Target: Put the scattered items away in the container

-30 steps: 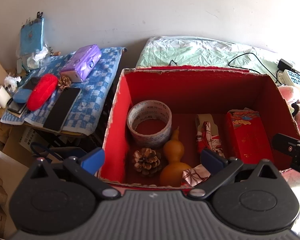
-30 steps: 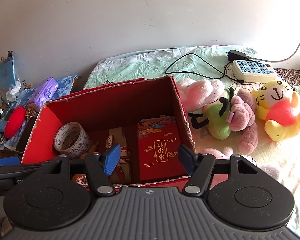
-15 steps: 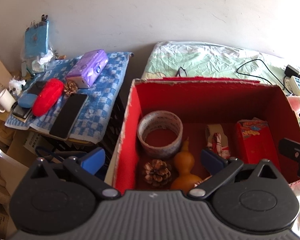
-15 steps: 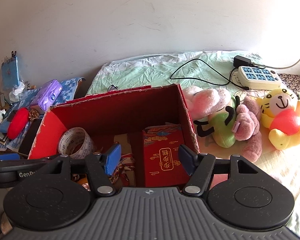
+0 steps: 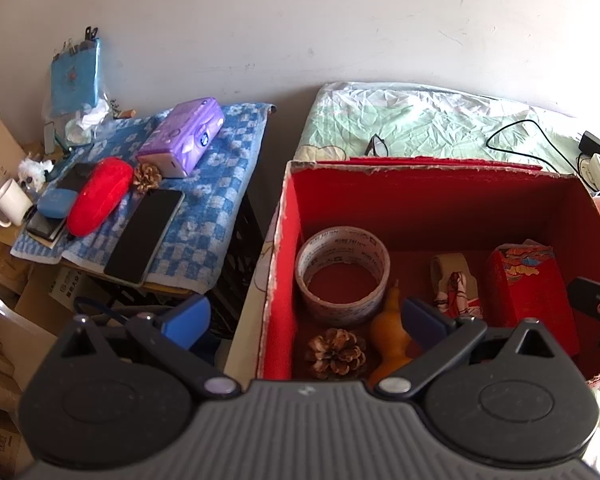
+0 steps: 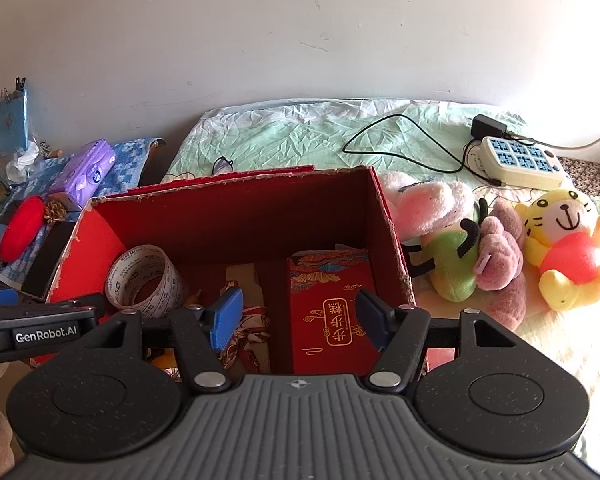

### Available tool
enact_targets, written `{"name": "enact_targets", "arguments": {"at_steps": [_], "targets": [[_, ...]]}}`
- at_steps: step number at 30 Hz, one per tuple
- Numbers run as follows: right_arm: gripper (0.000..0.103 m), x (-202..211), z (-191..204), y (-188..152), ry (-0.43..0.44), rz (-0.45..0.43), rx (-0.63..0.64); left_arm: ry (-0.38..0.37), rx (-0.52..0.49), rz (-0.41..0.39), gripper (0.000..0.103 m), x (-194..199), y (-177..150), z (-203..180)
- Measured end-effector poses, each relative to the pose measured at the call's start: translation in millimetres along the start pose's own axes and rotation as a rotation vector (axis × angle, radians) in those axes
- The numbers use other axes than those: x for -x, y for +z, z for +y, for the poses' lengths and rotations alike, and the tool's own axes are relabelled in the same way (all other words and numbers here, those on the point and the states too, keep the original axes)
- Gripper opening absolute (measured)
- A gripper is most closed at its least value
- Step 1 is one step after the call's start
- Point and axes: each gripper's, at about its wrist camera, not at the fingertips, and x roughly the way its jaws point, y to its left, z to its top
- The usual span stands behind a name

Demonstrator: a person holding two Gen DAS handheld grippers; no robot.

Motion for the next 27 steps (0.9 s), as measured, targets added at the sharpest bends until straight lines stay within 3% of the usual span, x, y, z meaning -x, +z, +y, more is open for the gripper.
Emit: {"name": "enact_targets", "arguments": {"at_steps": [27], "targets": [[0.066,-2,1,5,-0.037,-0.021,0.000,0.001,-0.011,-0.054,0.101,16,5,-5]]}}
